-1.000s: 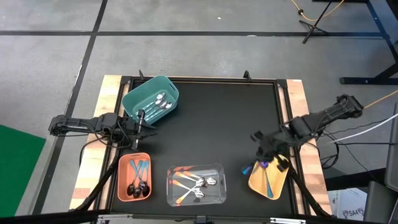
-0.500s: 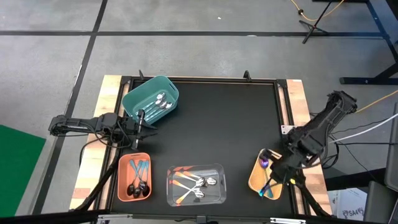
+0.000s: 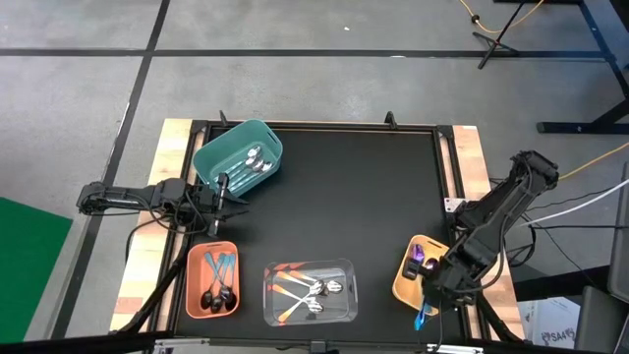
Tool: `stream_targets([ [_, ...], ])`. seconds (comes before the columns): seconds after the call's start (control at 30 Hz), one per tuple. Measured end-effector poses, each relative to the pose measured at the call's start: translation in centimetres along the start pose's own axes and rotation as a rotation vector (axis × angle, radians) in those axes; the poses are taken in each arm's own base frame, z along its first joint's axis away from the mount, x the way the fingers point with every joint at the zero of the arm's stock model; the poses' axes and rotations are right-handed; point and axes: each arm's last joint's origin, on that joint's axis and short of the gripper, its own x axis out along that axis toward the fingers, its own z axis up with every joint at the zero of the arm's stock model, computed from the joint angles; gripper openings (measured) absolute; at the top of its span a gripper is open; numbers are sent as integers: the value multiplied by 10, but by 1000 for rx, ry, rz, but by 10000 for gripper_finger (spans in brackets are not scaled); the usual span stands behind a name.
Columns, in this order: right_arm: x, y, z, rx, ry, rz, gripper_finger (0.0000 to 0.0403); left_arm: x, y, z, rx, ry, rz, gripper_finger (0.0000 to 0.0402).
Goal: Sort silverware by color (type)
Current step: Put the purple spoon into the yellow bin
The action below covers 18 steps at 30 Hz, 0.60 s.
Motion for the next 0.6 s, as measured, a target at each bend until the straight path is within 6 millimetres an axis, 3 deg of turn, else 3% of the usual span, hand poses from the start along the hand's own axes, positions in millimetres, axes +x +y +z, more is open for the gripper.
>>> stream_targets([
  [0.17,5,0,-3,-65,0,12,0,0,0,0,0,0,0,89],
  [0.4,30,1,-19,-85,34,24,0,0,0,0,0,0,0,89],
  [0.6,35,1,-24,-146,46,20,0,0,0,0,0,0,0,89],
])
